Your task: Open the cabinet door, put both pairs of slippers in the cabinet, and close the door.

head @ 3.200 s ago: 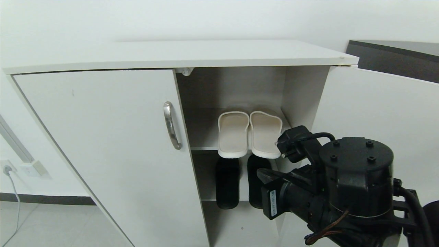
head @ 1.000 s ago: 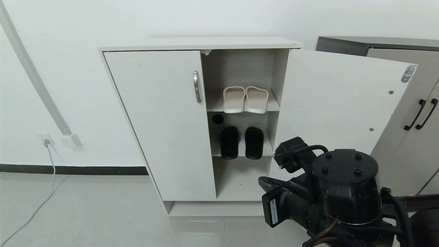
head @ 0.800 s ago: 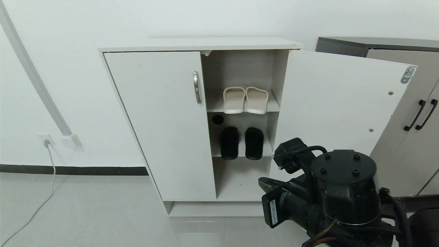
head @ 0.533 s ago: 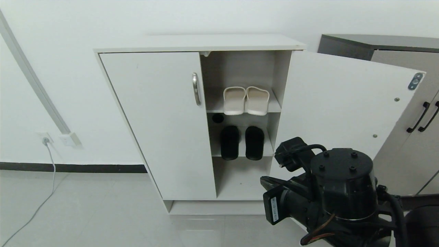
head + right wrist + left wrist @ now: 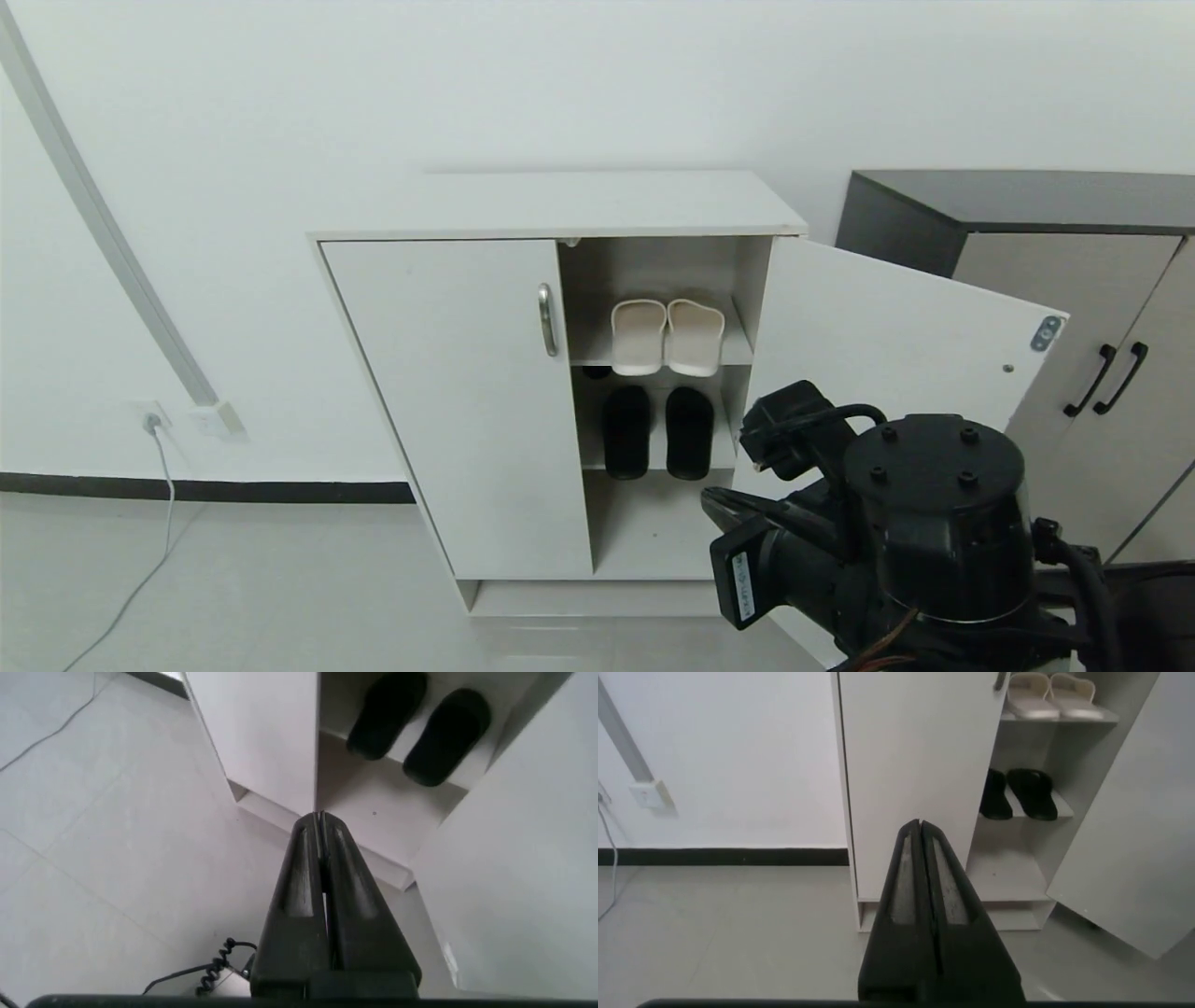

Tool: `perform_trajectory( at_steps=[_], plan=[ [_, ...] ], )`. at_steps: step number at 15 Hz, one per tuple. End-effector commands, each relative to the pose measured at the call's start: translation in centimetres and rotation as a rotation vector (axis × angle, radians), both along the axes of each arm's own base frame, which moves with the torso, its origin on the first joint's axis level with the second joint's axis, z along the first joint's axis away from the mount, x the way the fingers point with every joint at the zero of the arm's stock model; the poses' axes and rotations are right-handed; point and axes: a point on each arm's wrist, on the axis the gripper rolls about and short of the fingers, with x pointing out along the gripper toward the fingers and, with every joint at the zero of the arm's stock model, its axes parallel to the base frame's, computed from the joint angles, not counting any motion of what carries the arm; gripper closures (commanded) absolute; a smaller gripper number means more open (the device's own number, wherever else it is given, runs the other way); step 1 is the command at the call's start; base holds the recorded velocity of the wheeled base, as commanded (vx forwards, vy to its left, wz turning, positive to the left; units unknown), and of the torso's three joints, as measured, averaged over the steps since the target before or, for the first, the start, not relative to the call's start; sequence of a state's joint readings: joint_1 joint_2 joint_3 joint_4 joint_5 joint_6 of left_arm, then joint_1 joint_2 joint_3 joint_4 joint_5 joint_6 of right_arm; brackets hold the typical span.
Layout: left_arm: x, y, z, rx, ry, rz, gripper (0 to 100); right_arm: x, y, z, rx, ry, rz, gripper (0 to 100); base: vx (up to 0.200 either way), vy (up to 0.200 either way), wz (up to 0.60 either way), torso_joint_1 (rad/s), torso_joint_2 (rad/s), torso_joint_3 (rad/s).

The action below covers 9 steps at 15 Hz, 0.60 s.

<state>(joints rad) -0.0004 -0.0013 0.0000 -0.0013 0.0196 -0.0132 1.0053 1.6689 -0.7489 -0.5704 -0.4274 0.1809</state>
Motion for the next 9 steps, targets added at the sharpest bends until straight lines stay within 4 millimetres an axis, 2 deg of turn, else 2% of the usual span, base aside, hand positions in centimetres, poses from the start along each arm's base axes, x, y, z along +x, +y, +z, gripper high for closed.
perform_trajectory(
  at_steps=[1,9],
  plan=[
    [0.01,0.00,0.01,-0.001,0.001,-0.001,100,-0.03,-0.07,-0.15,-0.008,0.000,0.000,100,0.000,0.000,0.00,0.124,-0.46,-0.330],
    [0.01,0.00,0.01,-0.001,0.001,0.001,100,-0.04,-0.09,-0.11,-0.006,0.000,0.002,100,0.000,0.000,0.00,0.177,-0.49,-0.318]
  ],
)
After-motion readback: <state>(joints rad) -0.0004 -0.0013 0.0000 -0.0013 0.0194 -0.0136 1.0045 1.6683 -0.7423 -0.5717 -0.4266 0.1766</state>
